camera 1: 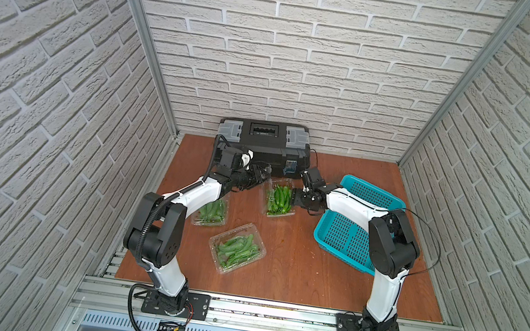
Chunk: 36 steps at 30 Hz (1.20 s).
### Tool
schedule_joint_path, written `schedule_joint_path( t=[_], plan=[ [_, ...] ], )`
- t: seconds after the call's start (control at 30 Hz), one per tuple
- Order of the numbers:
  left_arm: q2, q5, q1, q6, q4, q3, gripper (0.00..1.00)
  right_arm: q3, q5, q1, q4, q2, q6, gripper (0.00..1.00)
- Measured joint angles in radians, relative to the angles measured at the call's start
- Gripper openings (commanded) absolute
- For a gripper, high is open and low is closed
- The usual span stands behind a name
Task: Take small green peppers out of containers
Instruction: Open the packing box at the center of the board, then pick up the green pepper from the packing box.
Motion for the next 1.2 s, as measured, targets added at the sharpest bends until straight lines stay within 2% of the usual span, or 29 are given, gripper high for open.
schedule_joint_path(
  t=[0.17, 0.27, 0.4, 0.57, 0.83, 1.03, 1.2],
  plan=[
    [-0.07, -0.114, 0.002, 0.026, -0.021, -0.032, 0.68, 0.0, 0.05, 0.01, 0.039, -0.064, -0.025, 0.71],
    [-0.087, -0.16, 0.003, 0.039, -0.022, -0.032, 0.7, 0.006, 0.047, 0.021, 0.055, -0.068, -0.045, 0.66],
    [-0.087, -0.193, 0.003, 0.053, -0.031, -0.031, 0.71, 0.011, 0.002, 0.032, 0.07, -0.055, -0.06, 0.42],
    [-0.087, -0.219, -0.007, 0.074, -0.053, -0.023, 0.73, 0.044, -0.07, 0.035, 0.086, 0.006, -0.057, 0.3],
    [-0.079, -0.274, -0.037, 0.114, -0.108, 0.016, 0.73, 0.071, -0.154, 0.037, 0.098, 0.13, -0.04, 0.28],
    [-0.052, -0.299, -0.05, 0.13, -0.132, 0.031, 0.73, 0.089, -0.181, 0.042, 0.108, 0.151, -0.039, 0.14],
    [-0.034, -0.312, -0.062, 0.135, -0.146, 0.039, 0.73, 0.089, -0.19, 0.044, 0.106, 0.152, -0.038, 0.2]
  ],
)
